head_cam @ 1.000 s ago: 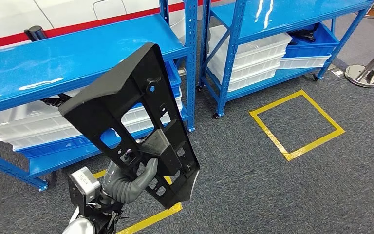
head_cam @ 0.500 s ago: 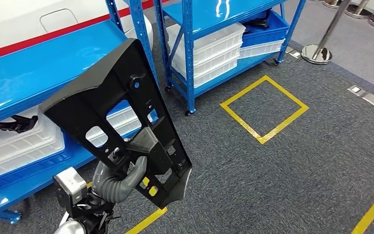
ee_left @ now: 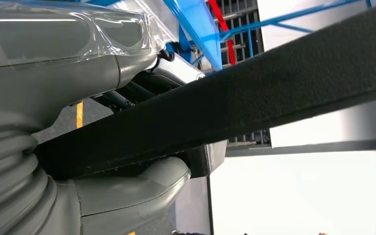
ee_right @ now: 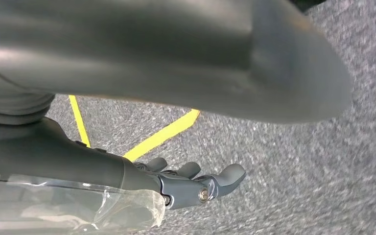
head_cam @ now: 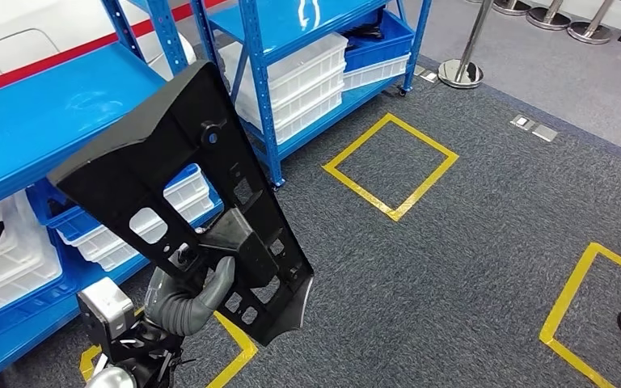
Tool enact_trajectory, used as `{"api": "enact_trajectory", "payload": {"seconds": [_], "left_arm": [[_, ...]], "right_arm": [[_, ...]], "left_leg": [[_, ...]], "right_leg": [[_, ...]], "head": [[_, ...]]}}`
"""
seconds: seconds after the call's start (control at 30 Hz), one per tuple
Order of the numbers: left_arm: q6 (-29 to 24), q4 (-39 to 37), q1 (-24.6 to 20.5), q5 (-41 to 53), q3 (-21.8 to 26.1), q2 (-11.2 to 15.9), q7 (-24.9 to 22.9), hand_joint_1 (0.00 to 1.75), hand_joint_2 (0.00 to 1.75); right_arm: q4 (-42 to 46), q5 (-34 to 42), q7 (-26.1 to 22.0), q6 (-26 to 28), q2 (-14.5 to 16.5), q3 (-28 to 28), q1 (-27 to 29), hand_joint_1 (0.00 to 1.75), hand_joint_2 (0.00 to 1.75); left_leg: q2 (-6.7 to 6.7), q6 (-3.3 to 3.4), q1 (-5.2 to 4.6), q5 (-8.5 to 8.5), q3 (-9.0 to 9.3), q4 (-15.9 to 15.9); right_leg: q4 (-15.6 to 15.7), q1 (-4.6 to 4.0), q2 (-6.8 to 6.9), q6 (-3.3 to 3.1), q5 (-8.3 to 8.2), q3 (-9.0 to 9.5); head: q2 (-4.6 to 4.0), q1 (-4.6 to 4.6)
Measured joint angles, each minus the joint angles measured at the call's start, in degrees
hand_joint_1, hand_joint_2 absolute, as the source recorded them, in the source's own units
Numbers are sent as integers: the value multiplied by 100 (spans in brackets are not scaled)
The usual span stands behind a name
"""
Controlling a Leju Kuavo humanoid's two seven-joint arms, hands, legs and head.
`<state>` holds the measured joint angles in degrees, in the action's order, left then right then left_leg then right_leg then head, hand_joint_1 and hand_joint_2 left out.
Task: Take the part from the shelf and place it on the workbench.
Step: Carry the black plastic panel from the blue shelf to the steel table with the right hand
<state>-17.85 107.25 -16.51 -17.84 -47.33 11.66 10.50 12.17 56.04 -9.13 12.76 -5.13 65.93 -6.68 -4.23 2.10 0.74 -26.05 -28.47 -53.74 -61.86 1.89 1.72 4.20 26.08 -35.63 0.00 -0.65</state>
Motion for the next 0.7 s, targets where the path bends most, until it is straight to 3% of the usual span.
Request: {"api": "enact_trajectory", "payload": {"seconds": [0.07,0.17,0.2,0.27,0.33,0.37,0.4,0.43,0.47,0.53,0.6,0.67,0.7], "left_arm": [[2,23,8,-1,38,21,5,175,175],[9,57,21,2,90,53,15,175,175],[7,65,29,4,101,60,15,175,175],[-4,101,60,12,136,93,18,175,175],[-23,136,128,19,182,140,24,175,175],[-37,146,170,19,207,162,27,175,175],[-49,158,213,21,233,183,31,175,175],[-60,179,252,28,261,205,36,175,175],[-67,207,282,40,289,226,43,175,175],[-71,269,327,81,352,263,58,175,175],[-70,324,362,112,392,281,66,175,175],[-69,366,411,144,411,292,55,175,175],[-69,386,435,171,428,304,38,175,175]], "right_arm": [[3,6,33,3,15,1,-18,0,0],[5,27,114,0,22,2,-7,0,0],[5,31,137,-1,22,2,-1,0,0],[5,23,160,0,21,3,-7,0,0],[5,-2,165,4,31,8,-18,0,0],[5,-15,164,7,37,10,-17,0,0],[5,-26,164,9,43,13,-13,0,0],[5,-33,164,12,48,14,-9,0,0],[5,-43,166,16,52,14,-7,0,0],[5,-64,179,22,74,15,-11,0,0],[5,-80,194,28,93,16,-14,0,0],[5,-86,186,36,94,18,-5,0,0],[5,-90,175,41,93,19,6,0,0]], "left_leg": [[-81,-81,-23,-56,-26,-84],[-162,-134,-16,-95,-29,-125],[-95,-148,4,-176,-53,-215],[139,-164,25,-521,-256,-749],[313,-146,16,-909,-618,-1579],[344,-128,5,-996,-752,-1862],[365,-97,-11,-973,-799,-1942],[391,-51,-34,-844,-739,-1786],[446,8,-61,-637,-588,-1434],[723,135,-109,-262,-230,-608],[884,130,-135,-118,-72,-197],[765,67,-154,-82,-66,-139],[695,72,-147,-61,-63,-116]], "right_leg": [[412,-10,114,-47,-80,194],[430,-32,-24,-190,-69,153],[431,-37,-74,-225,-79,146],[436,-41,-182,-281,-101,129],[436,-61,-312,-322,-121,107],[436,-77,-386,-336,-129,100],[436,-93,-462,-349,-136,96],[436,-108,-537,-358,-144,95],[436,-119,-610,-365,-152,98],[441,-121,-747,-367,-177,85],[435,-110,-868,-346,-214,35],[435,-93,-999,-287,-262,-11],[419,-83,-1012,-258,-256,-31]], "head": [[0,5],[0,27],[0,27],[0,29],[0,31],[0,33],[0,33],[0,34],[0,34],[0,31],[0,28],[0,30],[0,29]]}}
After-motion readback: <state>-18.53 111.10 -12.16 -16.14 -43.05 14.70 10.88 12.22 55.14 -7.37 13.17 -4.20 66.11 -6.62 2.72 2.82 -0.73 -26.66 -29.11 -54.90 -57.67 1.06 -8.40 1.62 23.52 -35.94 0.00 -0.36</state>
